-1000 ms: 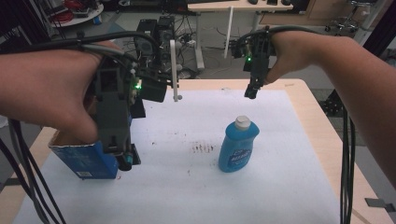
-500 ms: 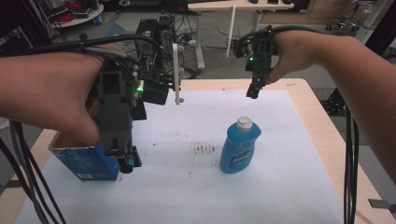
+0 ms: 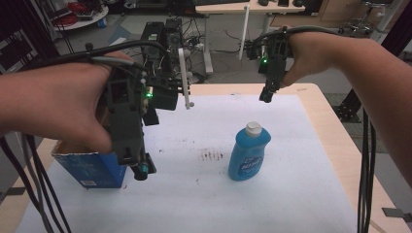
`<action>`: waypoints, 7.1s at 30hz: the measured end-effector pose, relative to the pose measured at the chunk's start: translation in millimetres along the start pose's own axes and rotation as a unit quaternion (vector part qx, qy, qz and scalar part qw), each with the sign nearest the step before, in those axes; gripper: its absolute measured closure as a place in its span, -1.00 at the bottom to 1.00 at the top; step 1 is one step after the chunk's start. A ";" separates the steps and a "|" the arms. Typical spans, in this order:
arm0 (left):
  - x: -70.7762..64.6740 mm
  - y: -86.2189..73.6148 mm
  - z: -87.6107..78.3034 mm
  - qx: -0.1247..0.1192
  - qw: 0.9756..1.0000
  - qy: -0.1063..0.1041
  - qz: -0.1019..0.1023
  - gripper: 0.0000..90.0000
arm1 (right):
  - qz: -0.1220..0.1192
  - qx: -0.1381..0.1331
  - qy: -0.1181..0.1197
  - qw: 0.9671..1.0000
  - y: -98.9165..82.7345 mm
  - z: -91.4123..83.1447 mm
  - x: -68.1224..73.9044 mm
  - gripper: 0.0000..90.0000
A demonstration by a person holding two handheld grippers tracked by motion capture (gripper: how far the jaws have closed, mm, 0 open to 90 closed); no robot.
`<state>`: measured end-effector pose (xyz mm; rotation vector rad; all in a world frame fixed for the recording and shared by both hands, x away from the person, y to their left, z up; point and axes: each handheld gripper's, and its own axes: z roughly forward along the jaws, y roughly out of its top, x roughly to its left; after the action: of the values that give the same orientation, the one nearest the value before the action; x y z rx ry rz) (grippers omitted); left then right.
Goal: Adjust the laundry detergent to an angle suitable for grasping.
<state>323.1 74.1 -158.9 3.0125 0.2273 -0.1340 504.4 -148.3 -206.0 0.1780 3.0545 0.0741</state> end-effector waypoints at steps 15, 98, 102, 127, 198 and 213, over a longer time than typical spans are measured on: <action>7.2 0.8 15.9 -0.181 0.980 0.036 -0.070 -0.96 | 0.005 -0.010 -0.005 1.000 -9.2 -6.1 -1.1 -0.96; 78.6 125.3 162.3 -0.261 0.956 0.055 -0.124 -0.96 | 0.032 -0.018 -0.004 0.999 -37.8 7.2 -12.1 -0.96; 76.2 128.7 164.9 -0.251 0.959 0.067 -0.117 -0.96 | 0.034 -0.017 -0.003 0.999 -38.5 7.6 -12.5 -0.96; 71.9 133.3 168.8 -0.239 0.963 0.075 -0.103 -0.70 | 0.035 -0.017 -0.005 0.999 -39.4 6.5 -11.8 -0.96; 53.5 114.1 141.4 -0.198 0.974 0.106 -0.041 -0.14 | 0.031 -0.015 -0.003 0.999 -34.0 11.5 -6.1 -0.96; 43.6 81.6 111.6 -0.191 0.977 0.098 -0.006 -0.14 | 0.028 -0.014 -0.005 0.999 -24.2 9.7 1.6 -0.96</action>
<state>369.8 -13.5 -264.5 2.6387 0.2553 0.1876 500.9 -171.7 -217.1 0.2621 3.0358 0.1199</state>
